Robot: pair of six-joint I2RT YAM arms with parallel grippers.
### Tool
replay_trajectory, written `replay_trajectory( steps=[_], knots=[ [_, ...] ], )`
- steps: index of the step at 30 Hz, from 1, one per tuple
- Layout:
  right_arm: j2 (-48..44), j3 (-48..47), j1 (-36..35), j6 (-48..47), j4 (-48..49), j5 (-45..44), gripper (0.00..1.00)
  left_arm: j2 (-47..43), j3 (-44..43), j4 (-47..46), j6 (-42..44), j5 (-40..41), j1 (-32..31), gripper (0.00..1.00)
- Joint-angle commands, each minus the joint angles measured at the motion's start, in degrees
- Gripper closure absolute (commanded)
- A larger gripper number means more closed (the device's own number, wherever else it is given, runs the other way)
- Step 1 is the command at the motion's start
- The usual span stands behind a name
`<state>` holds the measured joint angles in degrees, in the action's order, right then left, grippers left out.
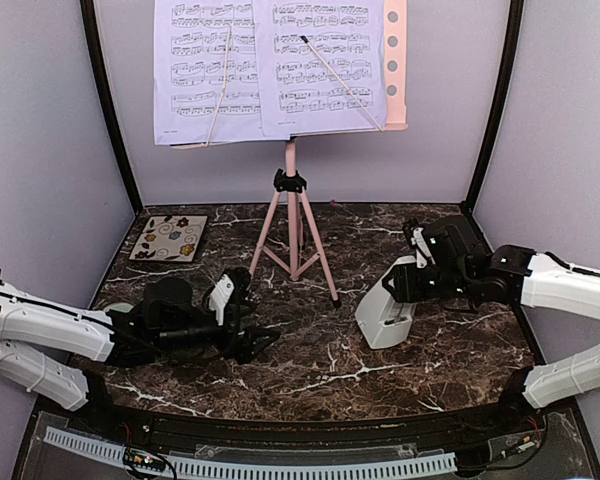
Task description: Set up the instrument practice props
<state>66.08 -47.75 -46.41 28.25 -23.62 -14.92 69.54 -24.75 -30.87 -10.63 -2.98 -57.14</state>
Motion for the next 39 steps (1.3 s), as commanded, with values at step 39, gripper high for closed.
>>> replay_trajectory(
  steps=[39],
  knots=[
    [-4.97,1.84,-9.04,-18.22,22.76,32.41,0.98,18.50,-5.76,-16.18,15.04,10.25,-15.45,0.09]
  ],
)
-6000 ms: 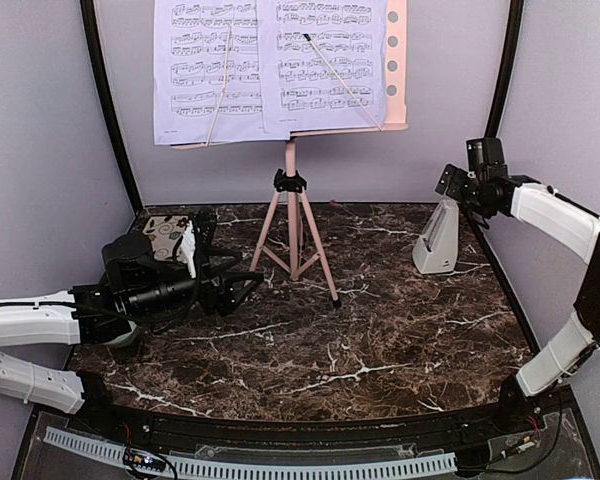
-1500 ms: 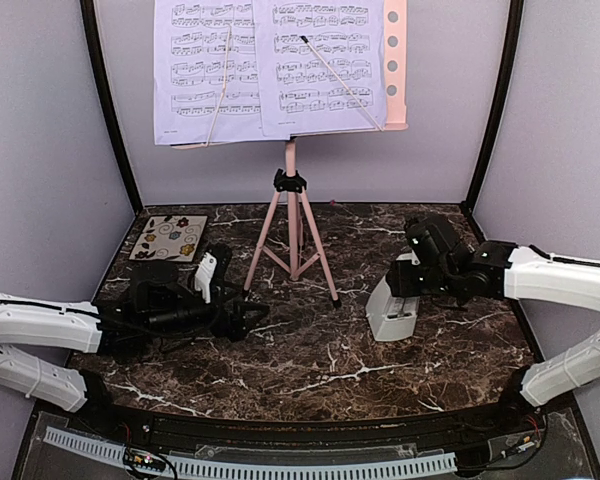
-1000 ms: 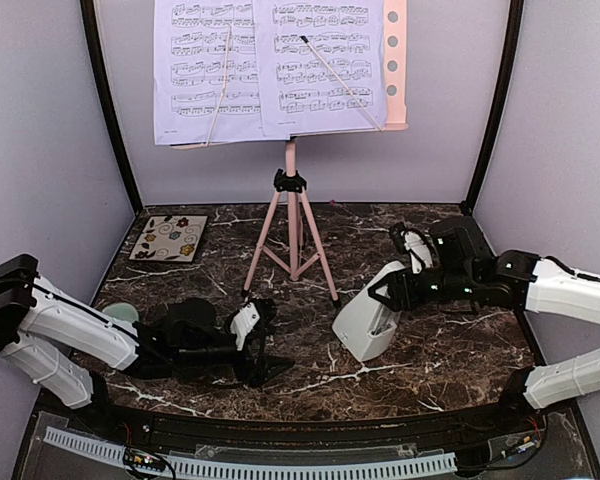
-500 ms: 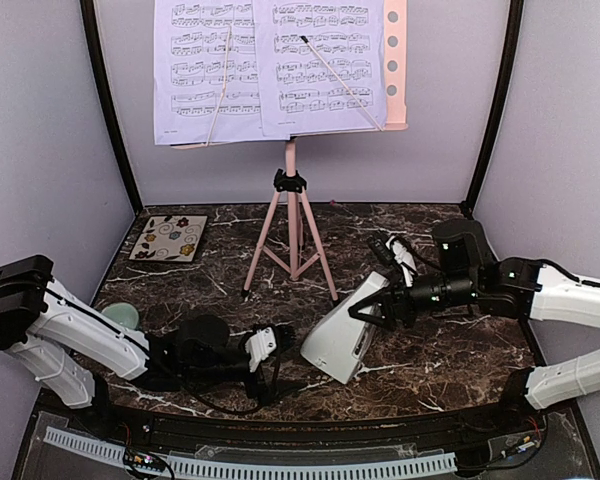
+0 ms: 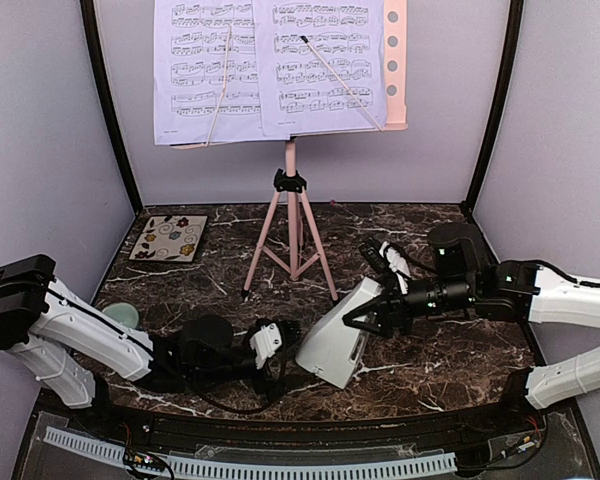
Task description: Set up the instrument practice props
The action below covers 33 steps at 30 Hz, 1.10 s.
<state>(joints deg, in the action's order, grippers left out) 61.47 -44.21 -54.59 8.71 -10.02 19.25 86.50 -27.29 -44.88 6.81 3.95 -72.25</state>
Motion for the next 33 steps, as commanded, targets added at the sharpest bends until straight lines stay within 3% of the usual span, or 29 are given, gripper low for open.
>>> replay_trajectory(
  steps=[1,11,24,26,29,33],
  knots=[
    [-0.32,-1.68,-0.94,1.60,9.29,-2.06,0.98,2.20,-3.78,-2.42,-2.74,3.38,-0.42,0.09],
    [-0.66,-1.65,-1.05,2.19,8.76,-4.92,0.99,7.21,-7.59,-2.38,-1.75,1.23,-0.44,0.14],
    [-0.78,-1.73,-1.05,2.83,9.04,-5.00,1.00,6.55,-6.29,-0.23,1.13,1.71,1.05,0.43],
    [-0.16,-2.04,-1.05,3.25,8.76,-6.41,1.00,5.77,-5.60,-1.25,0.45,2.67,1.84,0.40],
    [0.86,-2.84,-1.11,4.54,7.96,-11.30,1.00,3.18,-3.50,-3.41,-0.71,3.55,2.70,0.20],
    [3.65,-4.43,-1.86,7.68,6.83,-21.48,0.99,-0.51,-1.36,-3.41,-3.25,5.28,3.47,0.12]
  ],
)
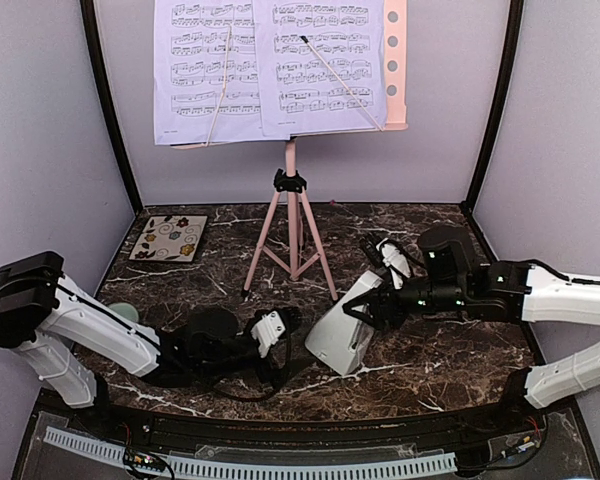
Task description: Set up the instrument practice props
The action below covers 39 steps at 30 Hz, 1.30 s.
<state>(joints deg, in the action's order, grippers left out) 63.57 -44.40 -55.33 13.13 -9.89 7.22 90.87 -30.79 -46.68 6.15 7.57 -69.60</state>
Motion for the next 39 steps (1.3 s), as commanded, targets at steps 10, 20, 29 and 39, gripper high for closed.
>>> replay_trajectory(
  steps=[10,20,29,39],
  knots=[
    [13.05,-12.66,-10.19,10.97,4.02,-34.11,0.94,-11.65,8.88,-4.72,-10.47,6.81,3.64,0.11],
    [24.53,-20.66,-12.77,17.81,0.44,-39.86,0.80,-13.01,9.73,-2.98,-11.68,7.76,4.55,0.11],
    [25.24,-20.81,-13.44,18.06,2.29,-37.05,0.41,-14.64,10.16,-1.01,-11.38,8.07,5.15,0.11],
    [12.27,-13.61,-9.93,14.19,6.80,-29.27,0.01,-14.15,10.59,-1.19,-14.09,6.59,5.40,0.12]
  ],
)
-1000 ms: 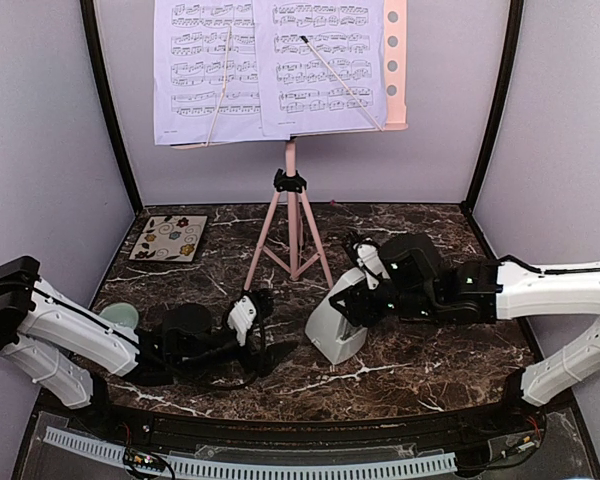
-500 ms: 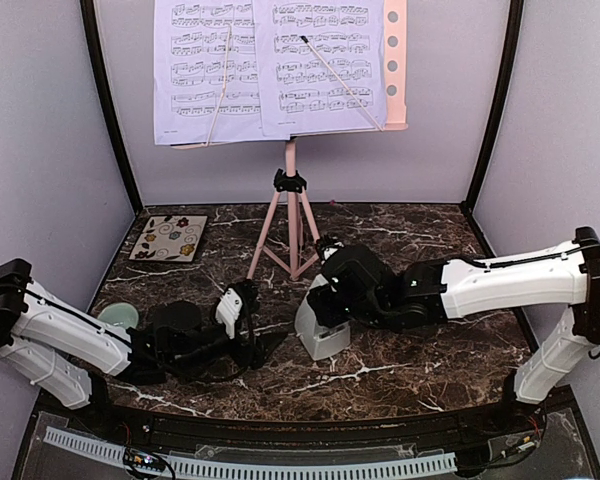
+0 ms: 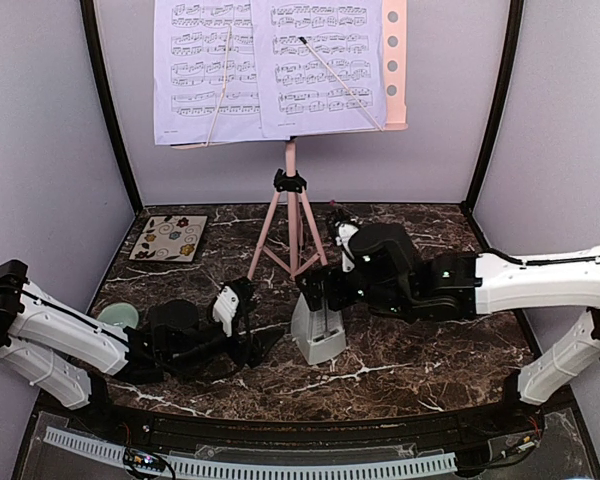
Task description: Set up the instrument practice props
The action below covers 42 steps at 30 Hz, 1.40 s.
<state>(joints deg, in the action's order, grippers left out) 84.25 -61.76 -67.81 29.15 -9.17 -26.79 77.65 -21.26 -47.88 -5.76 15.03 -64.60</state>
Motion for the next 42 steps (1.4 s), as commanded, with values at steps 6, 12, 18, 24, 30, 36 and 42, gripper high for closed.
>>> replay_trajectory(
  steps=[6,12,18,24,30,36,42],
  knots=[
    [-19.53,17.99,14.09,0.83,8.38,15.15,0.21,1.23,1.92,0.64,-6.70,-4.85,1.04,0.26],
    [-18.57,28.10,21.47,0.47,14.53,21.84,0.49,5.63,-0.42,3.80,-11.25,-8.65,2.85,0.54],
    [-8.54,29.97,23.40,-1.59,22.55,26.49,0.70,12.12,-4.31,5.65,-14.58,-12.79,5.71,0.76],
    [-0.08,30.65,23.41,-1.46,31.71,32.23,0.81,17.07,-7.07,3.07,-15.69,-15.72,7.73,0.83],
    [4.31,31.59,21.61,0.77,37.78,34.52,0.85,19.68,-12.28,6.10,-14.37,-18.26,9.78,0.84],
    [6.62,31.63,16.31,2.68,40.17,32.46,0.86,21.87,-15.23,5.07,-14.76,-23.54,12.77,0.84],
    [8.34,31.27,9.90,5.31,38.91,27.94,0.86,18.63,-15.59,8.86,-14.33,-22.30,14.79,0.80]
  ],
)
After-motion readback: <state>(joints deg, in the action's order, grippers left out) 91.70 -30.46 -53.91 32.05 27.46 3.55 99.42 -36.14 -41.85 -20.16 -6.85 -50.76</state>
